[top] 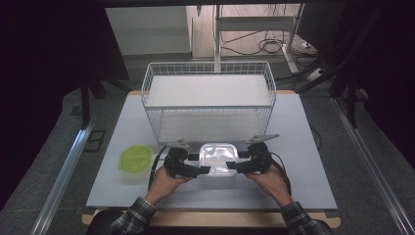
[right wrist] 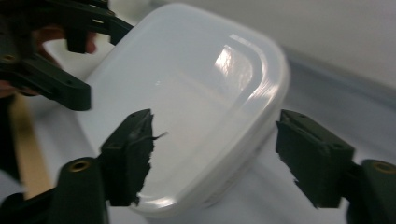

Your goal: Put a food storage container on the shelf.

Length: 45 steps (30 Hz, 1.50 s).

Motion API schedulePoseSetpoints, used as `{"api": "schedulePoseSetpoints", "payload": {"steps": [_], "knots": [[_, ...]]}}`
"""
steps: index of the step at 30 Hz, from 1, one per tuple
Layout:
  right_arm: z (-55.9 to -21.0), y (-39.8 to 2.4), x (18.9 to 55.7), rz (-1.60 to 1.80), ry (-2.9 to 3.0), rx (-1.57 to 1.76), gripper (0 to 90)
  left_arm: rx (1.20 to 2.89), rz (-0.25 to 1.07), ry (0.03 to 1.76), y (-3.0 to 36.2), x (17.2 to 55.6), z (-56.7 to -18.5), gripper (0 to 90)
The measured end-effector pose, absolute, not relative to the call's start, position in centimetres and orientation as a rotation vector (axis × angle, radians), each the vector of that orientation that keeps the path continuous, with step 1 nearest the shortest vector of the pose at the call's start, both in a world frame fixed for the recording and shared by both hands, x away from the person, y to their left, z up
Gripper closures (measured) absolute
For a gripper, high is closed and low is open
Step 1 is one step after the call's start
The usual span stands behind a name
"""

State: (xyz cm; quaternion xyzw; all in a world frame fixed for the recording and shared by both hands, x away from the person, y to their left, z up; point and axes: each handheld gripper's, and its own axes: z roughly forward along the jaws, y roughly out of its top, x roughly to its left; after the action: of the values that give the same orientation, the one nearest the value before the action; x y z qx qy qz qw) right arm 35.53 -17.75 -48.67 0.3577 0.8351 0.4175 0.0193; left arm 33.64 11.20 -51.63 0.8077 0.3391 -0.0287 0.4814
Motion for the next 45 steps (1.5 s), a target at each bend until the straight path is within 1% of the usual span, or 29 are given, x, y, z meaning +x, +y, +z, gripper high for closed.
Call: {"api": "schedulePoseSetpoints", "payload": {"steps": [1,2,3,4,5,6,7,8,9,11,12,13,14,15,16,17,18,19,27,40,45], "knots": [[-48.7,-17.8,35.4,1.304,2.609,1.121,31.2,1.981,-0.063,0.825,11.1,33.4,-51.5,19.9],[-48.7,-18.0,34.9,1.305,2.621,1.144,33.7,1.997,-0.024,0.822,11.0,32.7,-51.3,22.6],[-48.7,-18.0,34.9,1.305,2.621,1.144,33.7,1.997,-0.024,0.822,11.0,32.7,-51.3,24.9],[-48.7,-18.1,34.7,1.304,2.622,1.149,35.6,2.008,-0.011,0.826,11.1,32.4,-51.1,24.9],[-48.5,-18.2,34.4,1.307,2.619,1.16,40.7,2.009,-0.002,0.836,11.1,32.2,-50.9,27.5],[-48.4,-18.5,34.0,1.302,2.612,1.191,44.7,1.992,0.014,0.848,11.4,31.8,-50.6,37.9],[-48.3,-18.6,33.8,1.298,2.598,1.222,49.0,1.992,0.014,0.848,11.4,31.8,-50.6,44.5],[-48.3,-18.6,33.8,1.298,2.598,1.222,49.0,1.983,0.038,0.857,11.5,31.6,-50.5,44.5],[-48.2,-18.9,33.7,1.312,2.58,1.265,56.4,1.984,0.036,0.866,11.5,31.5,-50.4,48.7],[-48.1,-19.6,33.6,1.354,2.583,1.338,64.9,1.974,0.027,0.899,11.7,31.1,-50.2,54.6],[-48.1,-19.6,33.6,1.354,2.583,1.338,64.9,1.974,0.027,0.899,11.7,31.1,-50.2,57.0],[-47.9,-19.8,33.5,1.362,2.581,1.364,68.7,1.958,0.021,0.915,11.8,31.0,-50.2,60.3],[-47.9,-19.8,33.5,1.362,2.581,1.364,68.7,1.944,0.028,0.927,11.9,30.9,-50.2,60.3],[-47.8,-19.8,33.4,1.371,2.572,1.37,71.7,1.933,0.043,0.931,12.0,30.8,-50.1,63.7],[-47.7,-20.0,33.3,1.377,2.55,1.371,79.3,1.926,0.051,0.934,12.1,30.8,-50.0,73.3],[-47.7,-20.0,33.3,1.377,2.55,1.371,79.3,1.928,0.069,0.936,12.2,30.7,-50.0,73.3],[-47.7,-20.0,33.3,1.359,2.539,1.353,79.0,1.951,0.11,0.928,12.0,30.6,-50.0,79.7],[-47.8,-19.7,33.2,1.305,2.545,1.323,79.0,1.957,0.15,0.922,11.8,30.5,-50.1,79.6],[-47.4,-19.4,32.8,1.307,2.478,1.265,79.1,1.919,0.134,0.934,12.0,30.6,-49.8,79.8],[-44.8,-18.9,32.1,1.373,2.416,1.136,79.2,1.893,0.172,0.912,12.8,30.2,-47.4,79.6],[-43.5,-18.6,32.0,1.402,2.402,1.096,79.5,1.881,0.168,0.901,13.4,30.2,-46.3,79.5]]}}
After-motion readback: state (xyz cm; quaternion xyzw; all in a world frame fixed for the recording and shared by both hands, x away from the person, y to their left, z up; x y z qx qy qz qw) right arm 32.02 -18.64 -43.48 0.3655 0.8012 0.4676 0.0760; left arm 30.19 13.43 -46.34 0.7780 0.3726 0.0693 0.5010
